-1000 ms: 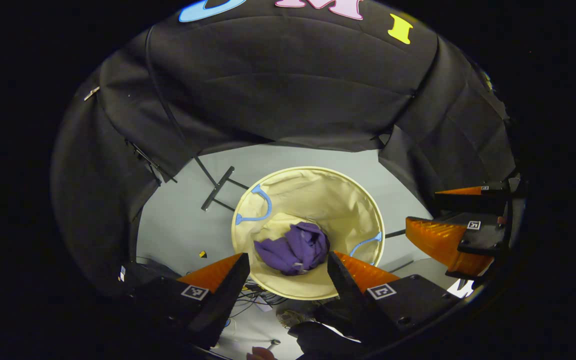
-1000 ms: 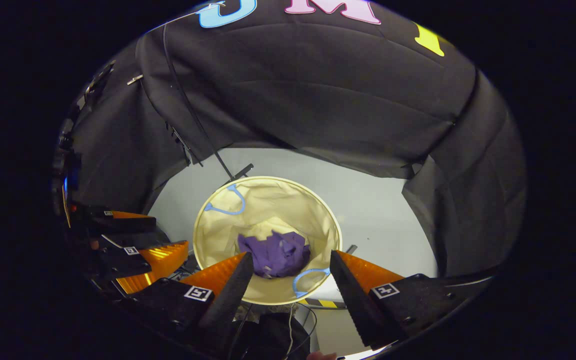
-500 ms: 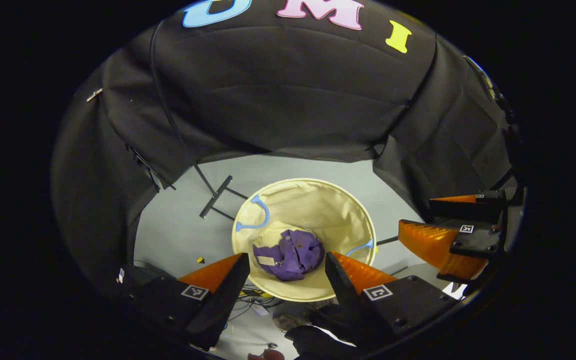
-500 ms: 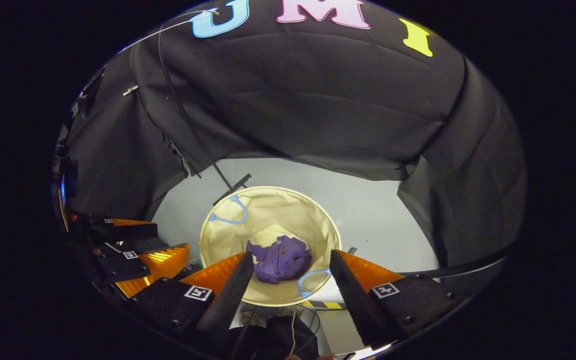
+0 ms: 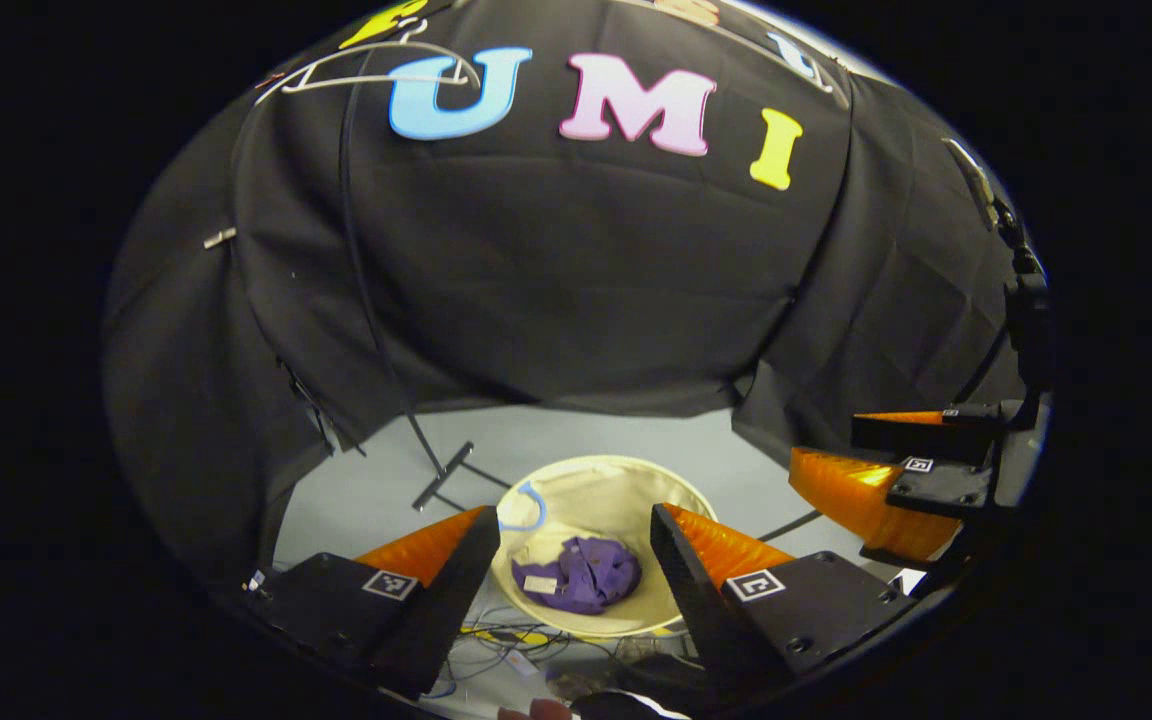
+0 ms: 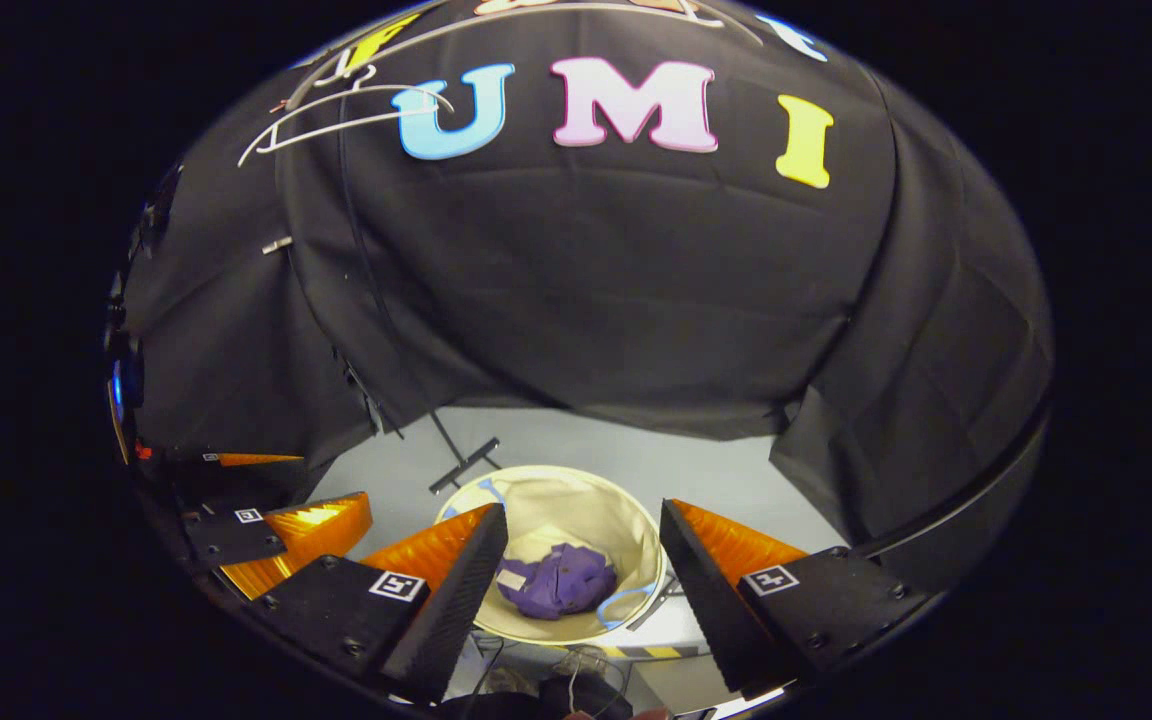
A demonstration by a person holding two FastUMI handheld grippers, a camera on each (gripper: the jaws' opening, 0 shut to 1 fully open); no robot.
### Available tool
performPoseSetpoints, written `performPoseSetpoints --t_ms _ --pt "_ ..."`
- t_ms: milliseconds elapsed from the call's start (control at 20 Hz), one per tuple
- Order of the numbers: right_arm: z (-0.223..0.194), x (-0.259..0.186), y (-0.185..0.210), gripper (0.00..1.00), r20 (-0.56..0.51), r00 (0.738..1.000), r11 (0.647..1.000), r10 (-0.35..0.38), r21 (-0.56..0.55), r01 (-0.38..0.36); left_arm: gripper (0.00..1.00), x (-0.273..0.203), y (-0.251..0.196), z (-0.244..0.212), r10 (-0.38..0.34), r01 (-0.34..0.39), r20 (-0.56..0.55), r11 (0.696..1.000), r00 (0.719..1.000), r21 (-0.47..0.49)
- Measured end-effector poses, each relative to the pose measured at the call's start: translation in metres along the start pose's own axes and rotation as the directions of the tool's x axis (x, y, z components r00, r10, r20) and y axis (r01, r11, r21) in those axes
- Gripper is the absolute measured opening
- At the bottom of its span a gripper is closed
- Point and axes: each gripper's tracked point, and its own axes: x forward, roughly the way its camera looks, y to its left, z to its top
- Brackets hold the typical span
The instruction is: Grasp the clothes on the hanger with both hands and then place them into the laundry hamper below.
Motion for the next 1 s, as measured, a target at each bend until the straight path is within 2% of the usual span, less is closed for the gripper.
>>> performPoseSetpoints --t_ms 200,450,700,850,900,1000 --pt "0.051 -0.046 0.007 0.99 0.144 0.989 0.999 -0.029 -0.018 0.031 0.96 -0.054 0.001 0.044 0.006 -0.008 0.143 1.0 0.99 0.012" --pt "0.104 -0.104 0.026 0.99 0.29 0.956 0.999 -0.037 -0.015 0.044 0.96 -0.121 -0.003 0.095 0.008 -0.014 0.304 1.0 0.953 0.019" --pt "0.155 -0.16 0.04 0.98 0.421 0.906 0.999 -0.043 0.037 0.03 0.95 -0.186 -0.004 0.151 -0.008 0.0 0.468 1.0 0.884 0.016" --pt "0.177 -0.19 0.043 0.98 0.486 0.872 0.997 -0.066 0.056 0.044 0.95 -0.229 -0.002 0.178 -0.016 0.003 0.56 1.0 0.828 0.023" --pt "0.185 -0.201 0.044 0.99 0.507 0.859 0.997 -0.073 0.057 0.051 0.92 -0.242 -0.001 0.187 -0.012 -0.005 0.589 1.0 0.808 0.026" --pt "0.199 -0.223 0.046 0.98 0.55 0.831 0.997 -0.081 0.056 0.06 0.95 -0.263 0.003 0.2 0.001 -0.025 0.632 0.999 0.775 0.029"
